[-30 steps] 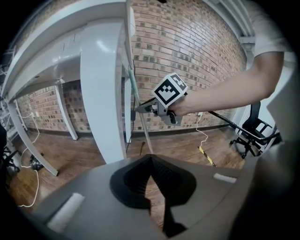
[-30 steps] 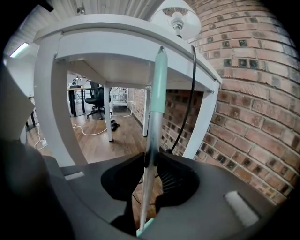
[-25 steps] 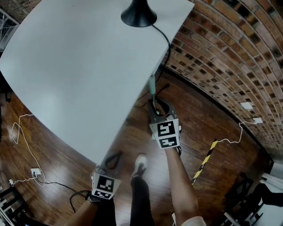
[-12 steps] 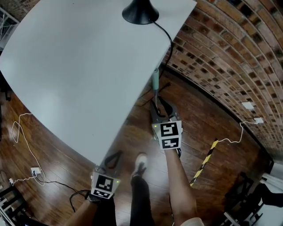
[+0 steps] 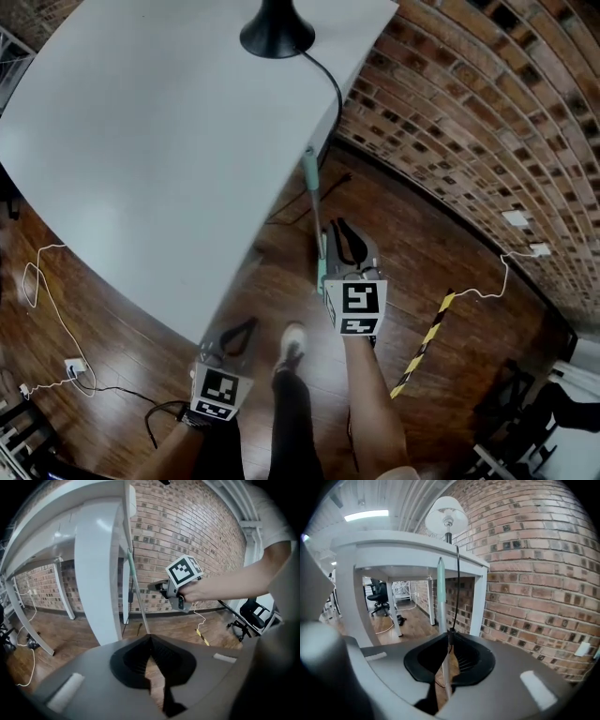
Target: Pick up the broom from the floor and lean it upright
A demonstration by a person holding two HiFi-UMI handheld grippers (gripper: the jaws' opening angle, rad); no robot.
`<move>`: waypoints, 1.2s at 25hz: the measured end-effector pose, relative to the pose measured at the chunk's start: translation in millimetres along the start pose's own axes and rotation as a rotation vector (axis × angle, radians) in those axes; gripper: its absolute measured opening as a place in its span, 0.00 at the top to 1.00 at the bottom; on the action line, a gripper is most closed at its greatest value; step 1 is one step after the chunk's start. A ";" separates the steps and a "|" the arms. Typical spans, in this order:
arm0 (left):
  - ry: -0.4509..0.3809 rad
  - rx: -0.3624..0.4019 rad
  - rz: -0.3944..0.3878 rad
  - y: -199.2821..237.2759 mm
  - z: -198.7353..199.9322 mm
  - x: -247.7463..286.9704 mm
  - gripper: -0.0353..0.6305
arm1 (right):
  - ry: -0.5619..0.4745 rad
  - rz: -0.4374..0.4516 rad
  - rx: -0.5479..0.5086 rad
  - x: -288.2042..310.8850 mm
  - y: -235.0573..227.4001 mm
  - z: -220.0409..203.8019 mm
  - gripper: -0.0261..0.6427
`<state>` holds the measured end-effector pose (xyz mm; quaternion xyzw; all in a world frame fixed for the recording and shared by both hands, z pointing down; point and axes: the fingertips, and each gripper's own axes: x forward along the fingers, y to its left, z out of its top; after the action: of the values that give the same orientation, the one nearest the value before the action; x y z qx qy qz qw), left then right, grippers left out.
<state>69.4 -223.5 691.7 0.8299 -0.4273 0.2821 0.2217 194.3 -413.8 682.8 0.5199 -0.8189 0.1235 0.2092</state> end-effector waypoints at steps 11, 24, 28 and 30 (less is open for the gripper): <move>-0.126 0.089 -0.094 -34.4 89.6 -29.9 0.95 | -0.080 0.029 0.059 -112.9 0.2 53.7 0.94; -0.277 0.154 -0.118 -7.2 177.1 -190.5 0.95 | -0.159 -0.092 0.078 -290.9 14.1 155.4 0.94; -0.370 0.192 -0.049 22.9 215.4 -250.0 0.95 | -0.212 -0.186 0.090 -354.2 22.9 200.9 0.94; -0.413 0.193 -0.022 39.0 235.3 -279.1 0.95 | -0.258 -0.199 0.124 -380.1 37.5 223.9 0.94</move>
<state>-30.4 -224.7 338.4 0.8921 -0.4253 0.1435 0.0522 253.8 -187.6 306.9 0.6220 -0.7743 0.0844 0.0811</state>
